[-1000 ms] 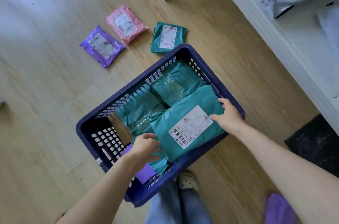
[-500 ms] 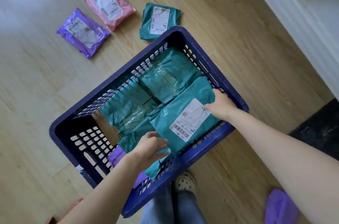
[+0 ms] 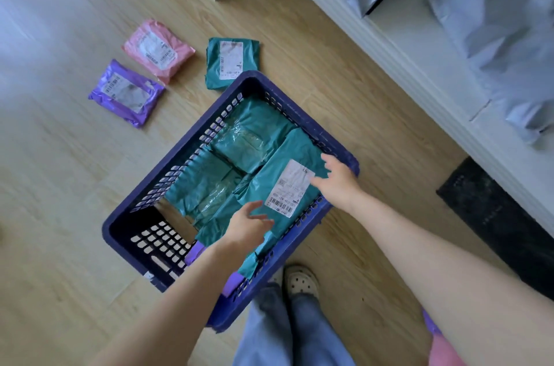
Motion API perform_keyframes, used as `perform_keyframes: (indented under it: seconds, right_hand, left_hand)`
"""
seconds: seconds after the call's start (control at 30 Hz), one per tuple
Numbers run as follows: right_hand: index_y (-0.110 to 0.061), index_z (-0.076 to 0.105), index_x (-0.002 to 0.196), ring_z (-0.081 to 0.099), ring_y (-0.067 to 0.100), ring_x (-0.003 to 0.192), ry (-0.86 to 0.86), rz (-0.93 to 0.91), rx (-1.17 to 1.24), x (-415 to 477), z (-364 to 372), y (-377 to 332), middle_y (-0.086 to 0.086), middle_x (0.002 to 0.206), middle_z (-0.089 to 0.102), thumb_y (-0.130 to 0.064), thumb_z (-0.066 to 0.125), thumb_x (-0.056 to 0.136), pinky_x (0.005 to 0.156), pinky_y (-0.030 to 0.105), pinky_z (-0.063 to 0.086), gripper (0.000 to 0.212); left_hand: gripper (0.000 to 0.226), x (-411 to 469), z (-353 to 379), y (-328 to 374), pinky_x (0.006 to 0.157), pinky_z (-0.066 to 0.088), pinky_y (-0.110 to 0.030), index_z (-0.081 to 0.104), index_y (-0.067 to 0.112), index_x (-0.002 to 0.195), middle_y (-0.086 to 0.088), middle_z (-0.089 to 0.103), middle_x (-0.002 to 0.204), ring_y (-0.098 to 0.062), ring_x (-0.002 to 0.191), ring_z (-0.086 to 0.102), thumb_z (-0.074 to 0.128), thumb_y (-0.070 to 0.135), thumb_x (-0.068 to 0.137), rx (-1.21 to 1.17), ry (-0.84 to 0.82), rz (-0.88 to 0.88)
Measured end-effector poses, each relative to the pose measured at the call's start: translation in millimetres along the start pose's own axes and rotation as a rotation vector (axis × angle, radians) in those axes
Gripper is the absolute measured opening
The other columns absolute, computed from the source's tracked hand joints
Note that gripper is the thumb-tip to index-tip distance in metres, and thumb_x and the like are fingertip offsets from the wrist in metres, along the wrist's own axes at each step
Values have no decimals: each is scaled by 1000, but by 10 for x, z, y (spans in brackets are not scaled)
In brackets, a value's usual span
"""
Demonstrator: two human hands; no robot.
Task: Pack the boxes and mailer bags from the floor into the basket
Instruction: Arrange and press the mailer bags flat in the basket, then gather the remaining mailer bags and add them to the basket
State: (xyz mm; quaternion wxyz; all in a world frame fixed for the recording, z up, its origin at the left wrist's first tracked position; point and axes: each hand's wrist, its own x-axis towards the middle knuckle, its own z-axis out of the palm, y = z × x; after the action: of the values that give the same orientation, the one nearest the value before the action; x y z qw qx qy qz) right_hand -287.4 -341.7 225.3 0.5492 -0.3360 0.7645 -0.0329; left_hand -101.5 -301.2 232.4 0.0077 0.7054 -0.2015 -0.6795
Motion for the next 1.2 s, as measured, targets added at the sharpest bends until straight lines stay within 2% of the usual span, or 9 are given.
perform_keyframes:
  seconds: [0.1, 0.3, 0.53, 0.63, 0.8, 0.87, 0.97, 1.07, 1.2]
  right_hand:
    - [-17, 24, 150, 47, 32, 128, 20, 22, 169, -403, -121, -42, 8, 153, 31, -12, 56, 94, 95, 34, 44, 65]
    - [-14, 28, 147, 37, 25, 135, 106, 47, 379, -1298, -490, 48, 13, 150, 34, -12, 58, 92, 94, 27, 35, 62]
    - [-18, 30, 147, 43, 22, 129, 257, 124, 574, -2359, -900, 638, 11, 148, 36, -20, 57, 93, 90, 25, 36, 60]
    - [-20, 31, 146, 51, 20, 116, 324, 179, 659, -2725, -992, 1018, 9, 146, 39, -23, 58, 93, 86, 26, 40, 60]
    - [-15, 39, 142, 49, 20, 126, 458, 239, 819, -3203, -1061, 1772, 8, 137, 50, -20, 65, 86, 99, 26, 38, 62]
    - [-12, 48, 134, 53, 18, 119, 517, 257, 873, -3387, -1082, 2117, 4, 129, 57, -21, 68, 83, 102, 29, 40, 56]
    - [-11, 51, 128, 53, 15, 110, 556, 309, 969, -3704, -1076, 2656, -2, 116, 56, -15, 66, 85, 92, 25, 40, 46]
    - [-14, 41, 138, 52, 21, 120, 575, 371, 1042, -3981, -994, 3251, 8, 132, 53, -18, 66, 86, 89, 25, 38, 58]
    - [-13, 43, 137, 54, 22, 118, 606, 422, 1111, -4290, -879, 4023, 11, 131, 55, -18, 66, 86, 93, 27, 39, 57]
  left_hand:
    - [50, -386, 29, 284, 87, 50, -33, 45, 20, 135, -4, 59, 116, -17, 98, 58, 60, 5, 90, 52, -26, 67]
    - [46, -1182, 247, 668, 87, 50, -33, 50, 23, 130, -7, 60, 121, -20, 103, 59, 63, 8, 88, 150, -68, 158]
    - [46, -1962, 804, 696, 88, 47, -34, 53, 21, 128, -5, 65, 104, -23, 102, 60, 66, 8, 86, 324, -179, 203]
    - [45, -2230, 1116, 619, 84, 46, -33, 54, 21, 128, -8, 63, 103, -21, 96, 58, 65, 10, 86, 456, -216, 219]
    - [45, -2563, 1753, 379, 69, 43, -29, 53, 17, 128, -13, 58, 104, -22, 88, 53, 61, 3, 86, 609, -269, 253]
    - [48, -2671, 2030, 199, 75, 45, -33, 56, 21, 124, -11, 60, 104, -23, 89, 53, 67, 10, 79, 679, -284, 262]
    - [46, -2829, 2476, -144, 82, 47, -37, 56, 25, 123, -8, 60, 100, -20, 92, 55, 67, 13, 81, 783, -289, 288]
    - [43, -2955, 2937, -556, 79, 47, -33, 56, 24, 125, -6, 62, 106, -19, 96, 58, 64, 12, 85, 848, -304, 276]
    - [40, -3162, 3577, -1152, 94, 47, -37, 54, 23, 126, -5, 61, 110, -20, 104, 58, 61, 12, 88, 936, -320, 265]
